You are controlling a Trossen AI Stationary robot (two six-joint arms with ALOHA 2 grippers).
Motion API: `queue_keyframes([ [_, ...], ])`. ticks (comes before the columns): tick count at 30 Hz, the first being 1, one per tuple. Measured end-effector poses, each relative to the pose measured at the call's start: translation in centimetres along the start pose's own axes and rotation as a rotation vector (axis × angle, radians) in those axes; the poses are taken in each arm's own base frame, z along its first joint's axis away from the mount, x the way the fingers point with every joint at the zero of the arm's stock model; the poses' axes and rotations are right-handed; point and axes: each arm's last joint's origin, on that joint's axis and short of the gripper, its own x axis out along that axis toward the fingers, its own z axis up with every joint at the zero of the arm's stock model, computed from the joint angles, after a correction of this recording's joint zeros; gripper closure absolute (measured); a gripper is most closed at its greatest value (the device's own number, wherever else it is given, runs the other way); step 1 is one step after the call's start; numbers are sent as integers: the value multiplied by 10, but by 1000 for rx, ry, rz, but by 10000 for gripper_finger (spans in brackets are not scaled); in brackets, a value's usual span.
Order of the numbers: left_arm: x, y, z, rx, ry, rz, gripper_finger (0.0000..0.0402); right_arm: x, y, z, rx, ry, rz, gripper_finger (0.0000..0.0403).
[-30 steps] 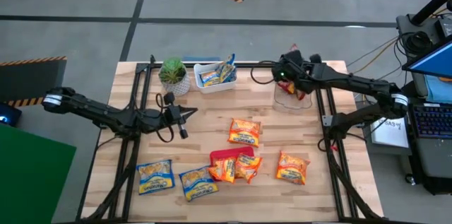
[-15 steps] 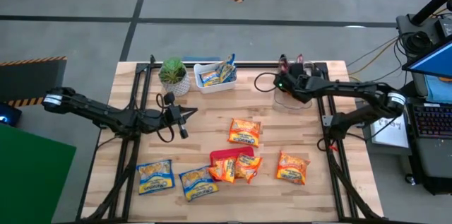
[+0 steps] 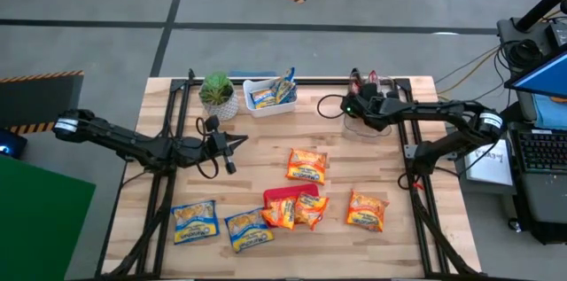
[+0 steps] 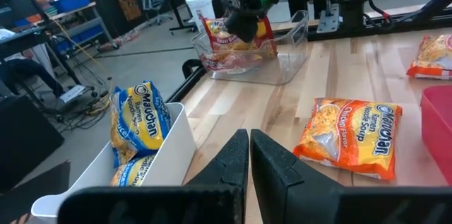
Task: Sort Maruchan noodles
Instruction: Put the red noodle pack into the transparent bin, then put the orange noodle pack into the red bin
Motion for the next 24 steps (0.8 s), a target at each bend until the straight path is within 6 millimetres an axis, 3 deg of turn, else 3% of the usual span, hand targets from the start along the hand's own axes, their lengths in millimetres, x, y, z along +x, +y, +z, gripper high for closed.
queue_keyframes([
  [11, 0, 0, -1, -31, 7, 0, 402, -30, -17, 34, 36, -5, 136, 231],
  [19, 0, 0, -1, -46, 7, 0, 402, -64, -22, 70, 41, 32, 470, 230],
  [24, 0, 0, -1, -46, 6, -1, 402, -87, -15, 80, -21, 82, 724, 236],
])
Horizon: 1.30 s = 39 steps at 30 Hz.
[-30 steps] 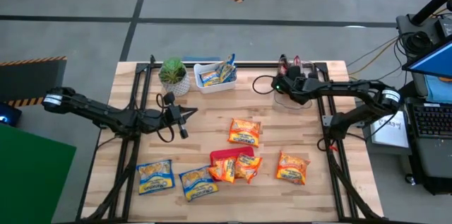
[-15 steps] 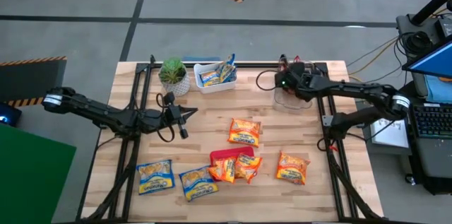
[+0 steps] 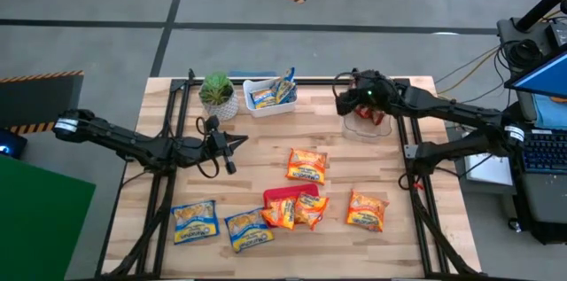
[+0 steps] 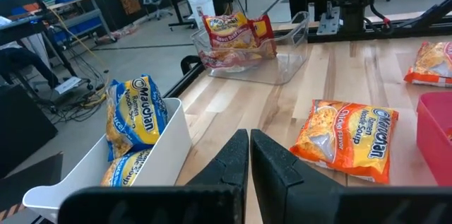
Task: Sort Maruchan noodles
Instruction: Put the orange noodle pack into the red bin
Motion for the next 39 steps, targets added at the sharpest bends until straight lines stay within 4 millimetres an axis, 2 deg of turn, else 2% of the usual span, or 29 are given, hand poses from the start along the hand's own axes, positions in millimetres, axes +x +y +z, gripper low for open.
queue_keyframes([
  [7, 0, 0, 0, -11, -1, 0, 402, -2, 36, -11, -103, 167, 305, 253],
  [12, 0, 0, 0, -42, -3, -1, 402, 5, 51, -30, -108, 318, 397, 255],
  [24, 0, -2, 3, -95, -27, -82, 402, 27, 65, -96, -121, 659, 338, 255],
  [31, 9, -9, 0, -94, -35, -81, 402, 43, 79, -123, -189, 743, 293, 257],
  [34, 14, -13, -3, -73, -44, -81, 402, 57, 81, -134, -218, 764, 248, 257],
  [39, 21, -18, -6, -48, -54, -79, 402, 80, 90, -146, -249, 741, 277, 257],
])
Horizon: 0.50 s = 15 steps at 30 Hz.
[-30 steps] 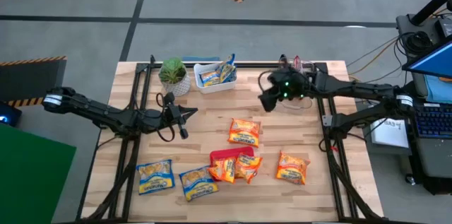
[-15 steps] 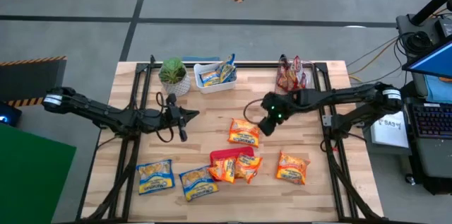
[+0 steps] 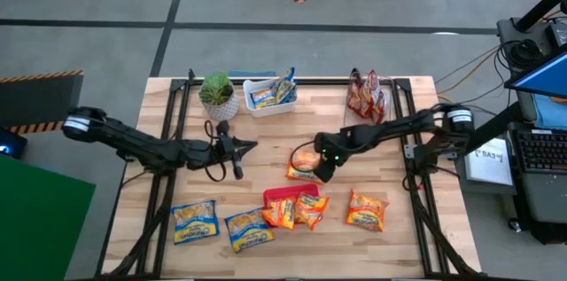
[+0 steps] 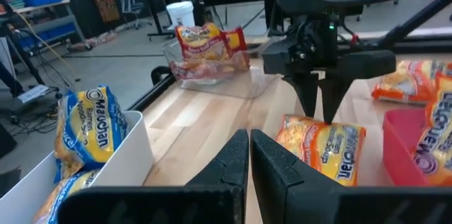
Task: Sort Maruchan noodles
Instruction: Put the orange noodle pack into the red bin
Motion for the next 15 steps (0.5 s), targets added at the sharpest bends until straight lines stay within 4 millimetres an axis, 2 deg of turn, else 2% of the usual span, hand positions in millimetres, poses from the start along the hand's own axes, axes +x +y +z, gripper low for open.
queue_keyframes([
  [5, 4, -3, -6, 23, 25, -1, 402, 14, 7, 22, -49, -159, 52, 257],
  [9, 8, -5, -13, 42, 57, -2, 402, 14, 6, 49, -133, -340, -30, 257],
  [15, 15, -11, -29, 18, 135, -29, 402, 2, -3, 69, -177, -299, -28, 257],
])
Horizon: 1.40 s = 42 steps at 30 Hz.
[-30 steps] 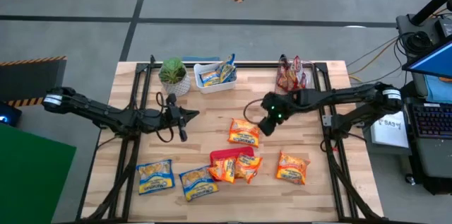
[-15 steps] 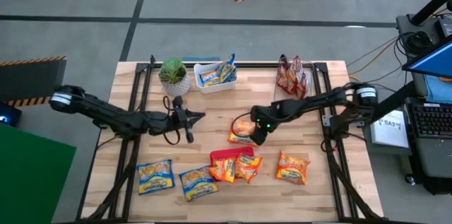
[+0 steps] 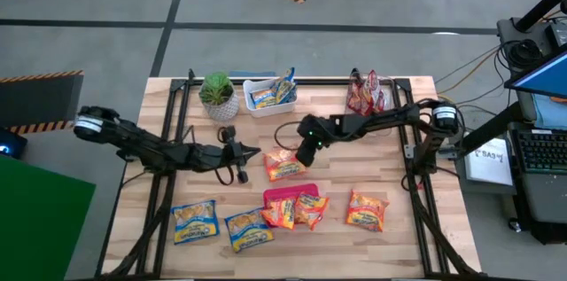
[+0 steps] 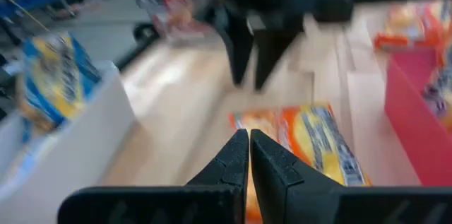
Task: Sort Maruchan noodles
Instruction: Put the orange noodle pack into the red bin
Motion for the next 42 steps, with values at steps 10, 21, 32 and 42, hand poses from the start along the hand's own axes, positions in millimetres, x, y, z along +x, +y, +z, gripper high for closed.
queue_keyframes([
  [10, 24, -15, -30, -23, 42, -51, 402, -21, -10, 19, 99, 91, 77, 248],
  [21, 42, -23, -56, -15, 51, -70, 402, -16, -18, 20, 178, 110, 97, 129],
  [32, 55, -25, -75, -8, 157, -39, 402, 13, -20, 15, 223, 136, 114, 57],
  [42, 56, -18, -77, -44, 170, -9, 402, 39, -16, 21, 257, 84, 294, 54],
])
